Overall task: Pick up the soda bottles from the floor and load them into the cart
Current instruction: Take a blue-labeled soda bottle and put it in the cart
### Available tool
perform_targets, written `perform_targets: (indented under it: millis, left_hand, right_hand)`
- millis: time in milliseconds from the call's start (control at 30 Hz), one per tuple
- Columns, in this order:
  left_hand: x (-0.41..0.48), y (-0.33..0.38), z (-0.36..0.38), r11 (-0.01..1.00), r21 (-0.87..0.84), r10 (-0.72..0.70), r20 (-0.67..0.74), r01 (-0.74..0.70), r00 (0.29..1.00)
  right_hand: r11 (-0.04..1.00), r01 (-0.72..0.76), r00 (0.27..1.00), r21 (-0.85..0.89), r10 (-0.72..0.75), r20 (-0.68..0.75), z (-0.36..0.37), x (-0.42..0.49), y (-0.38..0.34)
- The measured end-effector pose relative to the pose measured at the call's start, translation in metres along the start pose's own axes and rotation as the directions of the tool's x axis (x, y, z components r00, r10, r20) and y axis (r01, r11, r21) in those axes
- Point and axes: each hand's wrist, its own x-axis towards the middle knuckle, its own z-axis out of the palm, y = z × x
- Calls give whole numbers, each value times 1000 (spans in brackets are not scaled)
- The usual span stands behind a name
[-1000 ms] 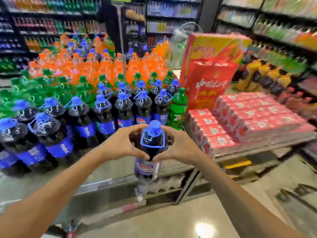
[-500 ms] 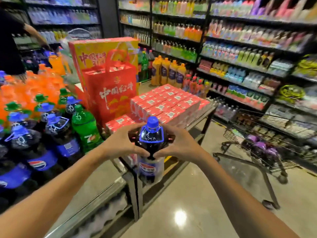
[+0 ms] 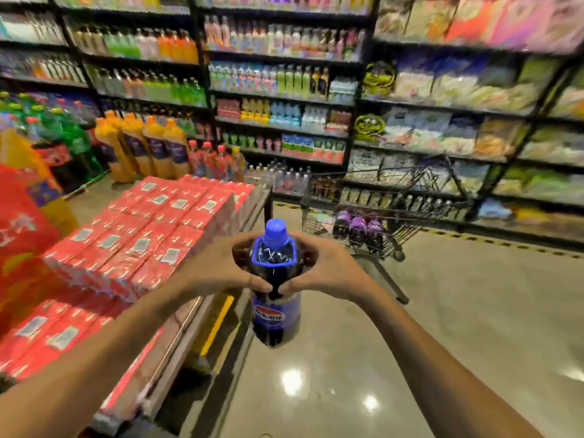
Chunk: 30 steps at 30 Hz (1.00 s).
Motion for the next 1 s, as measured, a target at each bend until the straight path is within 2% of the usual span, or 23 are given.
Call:
perform_targets:
  millis: [233,467,700,1000]
  left_hand:
    - [126,1,-8,992,-15,126,225,-126,966]
    - [224,6,-8,978,-39,205,312,-203,928]
    - [319,9,6,976,-30,211,370,-215,905]
    - [438,9,28,988,-1,144,358,-154,922]
  right_hand:
    - [994,-107,973,-26,99,-211,-59,35,28]
    - [988,-154,936,-22,139,-324,-106,74,51]
    - [982,-188,911,7,177,-373,-160,112,93]
    - [979,-189,923,81,205,-325,-240,176,165]
